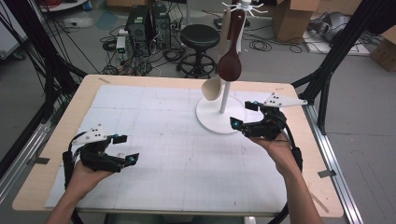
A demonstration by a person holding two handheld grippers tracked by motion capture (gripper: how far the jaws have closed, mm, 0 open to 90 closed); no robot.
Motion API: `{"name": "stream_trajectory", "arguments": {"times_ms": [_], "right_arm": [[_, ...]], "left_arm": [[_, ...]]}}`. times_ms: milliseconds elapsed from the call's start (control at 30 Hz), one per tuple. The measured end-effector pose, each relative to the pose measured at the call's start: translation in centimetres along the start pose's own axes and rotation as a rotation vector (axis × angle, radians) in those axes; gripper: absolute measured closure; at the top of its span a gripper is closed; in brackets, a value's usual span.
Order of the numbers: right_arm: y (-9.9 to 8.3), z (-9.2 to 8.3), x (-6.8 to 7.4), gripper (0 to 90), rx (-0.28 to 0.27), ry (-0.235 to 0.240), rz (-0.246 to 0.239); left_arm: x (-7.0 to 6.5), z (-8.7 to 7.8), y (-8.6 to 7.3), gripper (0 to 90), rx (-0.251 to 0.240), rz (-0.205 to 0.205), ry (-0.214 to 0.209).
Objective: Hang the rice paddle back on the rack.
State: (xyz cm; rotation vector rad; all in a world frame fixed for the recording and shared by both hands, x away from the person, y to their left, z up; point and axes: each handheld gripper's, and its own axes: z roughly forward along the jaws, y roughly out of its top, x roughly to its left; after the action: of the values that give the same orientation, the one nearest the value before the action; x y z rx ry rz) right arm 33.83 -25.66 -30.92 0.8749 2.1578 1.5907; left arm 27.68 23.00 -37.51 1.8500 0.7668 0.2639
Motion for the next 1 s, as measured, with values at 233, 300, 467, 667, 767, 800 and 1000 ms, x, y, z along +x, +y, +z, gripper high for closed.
{"name": "stream_trajectory", "arguments": {"times_ms": [233,300,467,667,767,800,1000], "right_arm": [[-1.4,0.2,0.3,0.9,0.028,-0.019,0.005],[-1.8,0.2,0.4,0.9,0.035,-0.017,0.001],[-2.5,0.5,1.0,0.4,0.053,-0.018,-0.024],[-3.4,0.5,1.4,0.4,0.054,-0.019,-0.029],[-4.0,0.5,1.5,0.4,0.061,-0.021,-0.030],[-4.2,0.4,1.6,0.4,0.063,-0.022,-0.030],[-5.2,0.2,1.9,0.4,0.072,-0.024,-0.021]], "left_arm": [[0.2,0.0,0.0,9.2,0.001,-0.008,0.009],[0.2,0.0,0.0,8.3,0.001,-0.010,0.010],[0.3,0.0,0.0,5.8,-0.001,-0.015,0.020],[0.4,0.0,0.0,1.7,0.006,-0.021,0.023],[0.4,-0.1,0.0,1.7,0.005,-0.021,0.024],[0.4,-0.1,0.0,1.7,0.005,-0.021,0.026],[0.5,-0.2,-0.1,1.7,0.003,-0.024,0.028]]}}
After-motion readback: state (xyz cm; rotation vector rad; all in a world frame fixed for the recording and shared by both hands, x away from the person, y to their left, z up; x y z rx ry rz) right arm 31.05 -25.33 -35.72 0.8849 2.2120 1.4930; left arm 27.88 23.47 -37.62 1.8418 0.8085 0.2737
